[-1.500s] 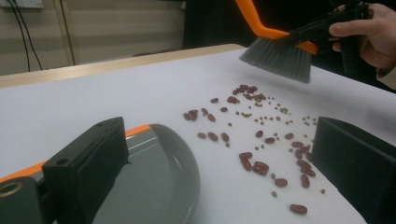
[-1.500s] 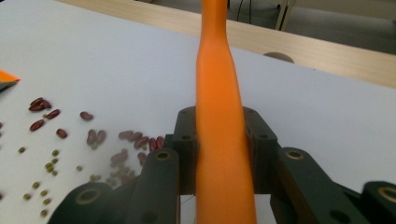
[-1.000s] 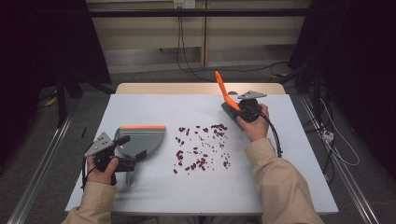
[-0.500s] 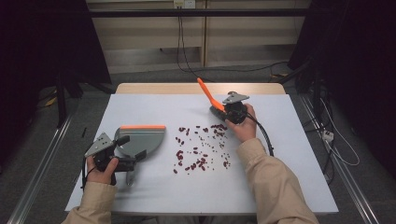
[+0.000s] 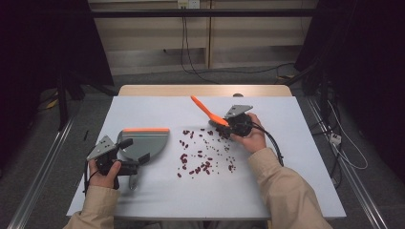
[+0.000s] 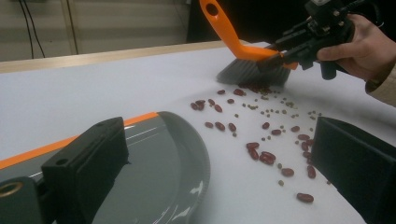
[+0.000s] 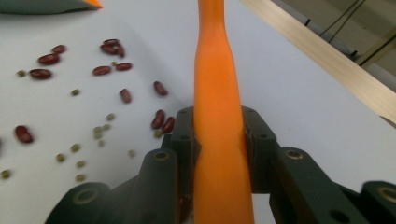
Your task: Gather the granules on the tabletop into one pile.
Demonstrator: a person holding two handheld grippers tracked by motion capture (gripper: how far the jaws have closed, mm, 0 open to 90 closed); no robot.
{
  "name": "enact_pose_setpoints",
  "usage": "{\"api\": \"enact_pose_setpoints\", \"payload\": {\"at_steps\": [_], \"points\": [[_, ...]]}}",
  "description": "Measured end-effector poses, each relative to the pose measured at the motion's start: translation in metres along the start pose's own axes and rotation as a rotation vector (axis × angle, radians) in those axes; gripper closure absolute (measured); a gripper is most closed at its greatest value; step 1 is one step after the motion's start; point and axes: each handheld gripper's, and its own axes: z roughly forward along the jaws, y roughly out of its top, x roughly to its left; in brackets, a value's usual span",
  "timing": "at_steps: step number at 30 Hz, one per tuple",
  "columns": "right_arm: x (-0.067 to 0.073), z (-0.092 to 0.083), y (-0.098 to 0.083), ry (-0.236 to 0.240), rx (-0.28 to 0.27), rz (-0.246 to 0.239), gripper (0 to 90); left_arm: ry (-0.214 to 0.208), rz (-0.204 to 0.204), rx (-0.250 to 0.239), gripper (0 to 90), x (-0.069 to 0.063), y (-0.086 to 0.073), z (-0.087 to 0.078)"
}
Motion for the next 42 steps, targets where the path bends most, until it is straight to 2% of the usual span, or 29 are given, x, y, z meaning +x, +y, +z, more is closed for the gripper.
{"api": "enact_pose_setpoints", "payload": {"at_steps": [12,26,37,40,42], "points": [[0.017,-0.016,-0.006,0.073,0.009,-0.033,70.8,-0.001,-0.002,-0.002,4.1,0.000,0.000,0.000],[0.035,-0.033,-0.015,0.120,-0.008,-0.040,70.7,-0.001,0.003,0.000,4.1,-0.001,0.000,0.000],[0.050,-0.040,-0.014,0.136,-0.008,-0.034,70.8,-0.005,0.013,0.003,4.1,-0.002,0.001,0.000],[0.055,-0.041,-0.013,0.118,-0.004,-0.039,70.9,-0.005,0.010,0.000,4.1,-0.002,0.001,0.000],[0.056,-0.042,-0.012,0.125,-0.014,-0.029,71.1,-0.005,0.010,0.001,4.1,-0.002,0.001,0.000]]}}
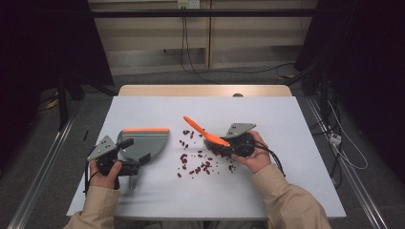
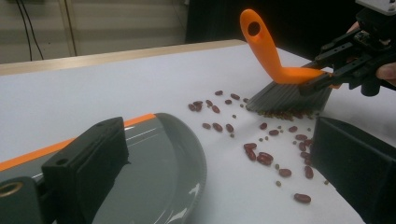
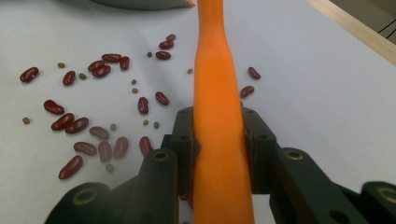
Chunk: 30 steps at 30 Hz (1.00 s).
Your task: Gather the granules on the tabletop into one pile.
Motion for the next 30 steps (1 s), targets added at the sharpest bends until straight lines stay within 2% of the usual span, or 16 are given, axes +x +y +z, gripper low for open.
{"api": "enact_pose_setpoints", "payload": {"at_steps": [3,6,10,11,15,19,22,23,24,25,26,30], "points": [[0.000,-0.002,0.001,0.005,-0.021,0.025,71.3,-0.001,0.001,0.000,4.1,0.000,0.000,0.000],[-0.002,-0.002,0.002,-0.005,-0.022,0.019,71.3,0.001,-0.002,-0.003,4.1,0.000,0.000,0.000],[-0.013,-0.003,0.007,-0.005,-0.065,0.064,71.3,0.004,-0.005,-0.005,4.1,0.000,0.000,-0.001],[-0.015,-0.004,0.010,-0.017,-0.077,0.070,71.3,0.004,-0.004,-0.003,4.1,0.001,0.000,-0.001],[-0.024,-0.002,0.017,-0.030,-0.085,0.065,71.3,0.001,-0.003,-0.002,4.1,0.001,0.000,0.000],[-0.038,0.015,0.025,-0.065,-0.087,0.065,71.3,0.003,-0.008,-0.005,4.1,0.001,0.000,-0.001],[-0.045,0.030,0.028,-0.083,-0.069,0.058,71.3,0.004,-0.012,-0.005,4.1,0.002,0.000,-0.001],[-0.045,0.030,0.028,-0.083,-0.069,0.058,71.3,0.004,-0.012,-0.005,4.1,0.002,0.000,-0.001],[-0.050,0.039,0.031,-0.094,-0.069,0.060,71.4,0.005,-0.012,-0.005,4.1,0.002,0.000,-0.001],[-0.050,0.039,0.031,-0.094,-0.069,0.060,71.4,0.005,-0.012,-0.005,4.1,0.002,0.000,-0.001],[-0.054,0.047,0.035,-0.115,-0.071,0.050,71.3,0.004,-0.012,-0.005,4.1,0.002,0.000,-0.001],[-0.060,0.059,0.044,-0.132,-0.072,0.022,71.4,0.005,-0.018,-0.007,4.1,0.003,0.000,-0.001]]}}
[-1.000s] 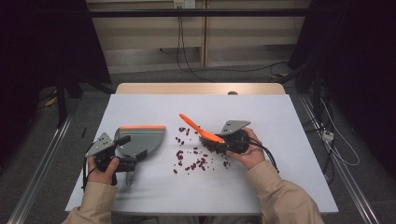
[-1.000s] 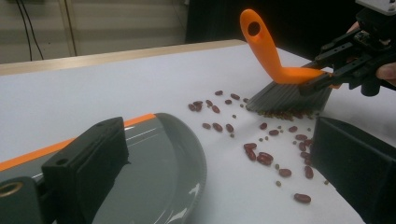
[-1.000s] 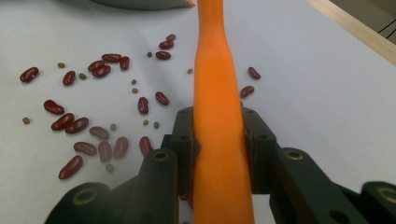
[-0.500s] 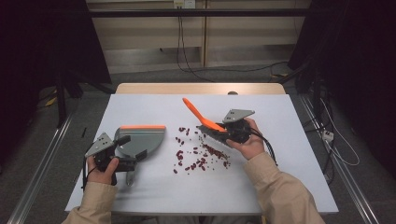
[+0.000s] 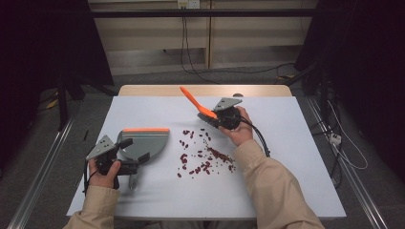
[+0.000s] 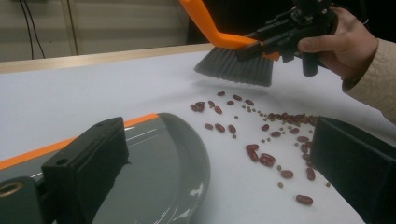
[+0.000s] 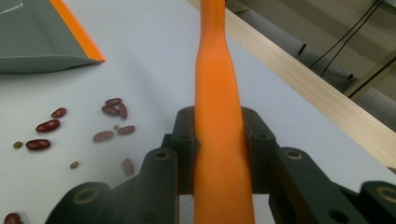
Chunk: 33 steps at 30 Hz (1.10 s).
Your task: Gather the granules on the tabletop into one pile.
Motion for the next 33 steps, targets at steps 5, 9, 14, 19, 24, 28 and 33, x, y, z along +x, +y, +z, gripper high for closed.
{"api": "enact_pose_setpoints", "payload": {"at_steps": [5,9,14,19,24,28,33], "points": [[0.009,0.013,-0.003,0.050,0.026,-0.039,71.3,0.001,0.006,0.000,4.1,0.000,0.000,-0.001],[0.018,0.011,-0.002,0.079,0.049,-0.086,71.2,0.001,0.006,0.000,4.1,0.000,0.000,-0.001],[0.024,0.001,-0.006,0.128,0.052,-0.097,71.0,0.002,0.006,-0.005,4.1,0.000,0.000,-0.002],[0.031,-0.008,-0.010,0.155,0.057,-0.119,70.9,0.002,0.007,-0.003,4.1,-0.001,0.000,-0.002],[0.042,-0.022,-0.015,0.195,0.061,-0.150,70.8,0.004,0.006,-0.002,4.1,-0.001,0.000,-0.001],[0.048,-0.028,-0.017,0.212,0.064,-0.161,70.8,0.003,0.007,-0.001,4.1,-0.002,0.000,-0.001],[0.053,-0.032,-0.017,0.227,0.070,-0.171,70.8,0.005,0.007,0.000,4.1,-0.001,0.000,-0.001]]}}
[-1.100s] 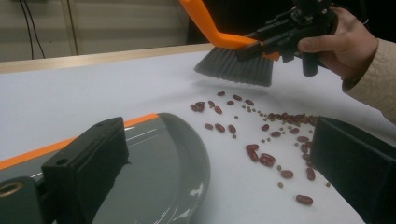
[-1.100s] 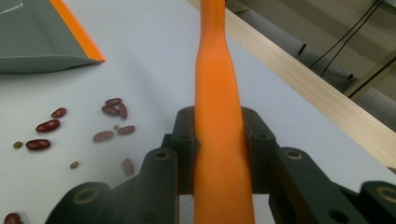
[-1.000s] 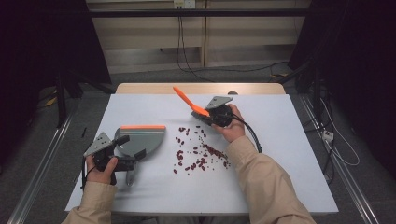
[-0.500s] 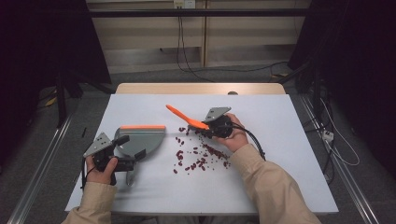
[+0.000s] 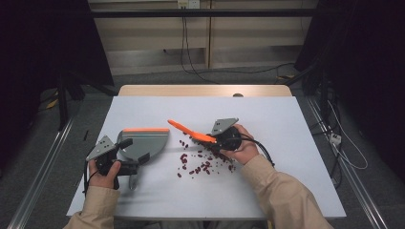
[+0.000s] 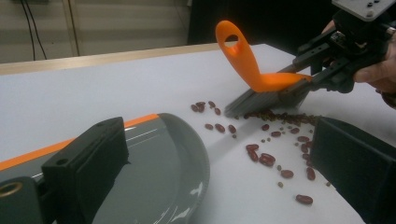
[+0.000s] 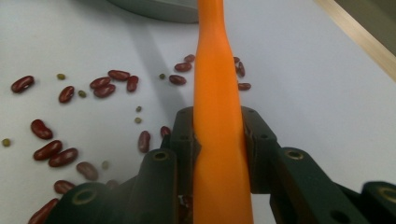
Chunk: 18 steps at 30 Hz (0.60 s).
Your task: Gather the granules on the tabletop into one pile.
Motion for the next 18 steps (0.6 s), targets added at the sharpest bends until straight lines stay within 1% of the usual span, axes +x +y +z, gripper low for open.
{"api": "enact_pose_setpoints", "payload": {"at_steps": [1,4,7,12,14,15,16,17,18], "points": [[0.003,-0.002,0.000,0.007,0.000,0.004,70.9,0.000,-0.002,-0.003,4.1,0.000,0.000,0.000],[0.006,-0.004,-0.001,0.012,0.000,0.004,70.8,0.000,-0.001,-0.002,4.1,0.000,0.000,0.000],[0.012,-0.007,-0.001,0.017,0.000,0.003,70.9,-0.002,0.002,-0.004,4.1,0.000,0.000,0.000],[0.015,-0.011,-0.001,0.016,-0.010,-0.001,71.2,-0.002,0.003,-0.003,4.1,-0.001,0.000,0.000],[0.013,-0.014,0.002,-0.018,-0.045,-0.002,71.4,-0.002,0.003,-0.005,4.1,-0.001,0.000,0.000],[0.010,-0.015,0.003,-0.017,-0.071,0.019,71.4,0.000,0.002,-0.002,4.1,0.000,0.000,0.000],[0.010,-0.015,0.003,-0.017,-0.071,0.019,71.4,0.000,0.002,-0.002,4.1,0.000,0.000,0.000],[0.002,-0.017,0.006,-0.034,-0.109,0.042,71.4,-0.001,0.000,-0.006,4.1,-0.001,0.001,0.000],[-0.002,-0.018,0.008,-0.040,-0.117,0.057,71.4,-0.001,0.000,-0.006,4.1,-0.001,0.001,0.000]]}}
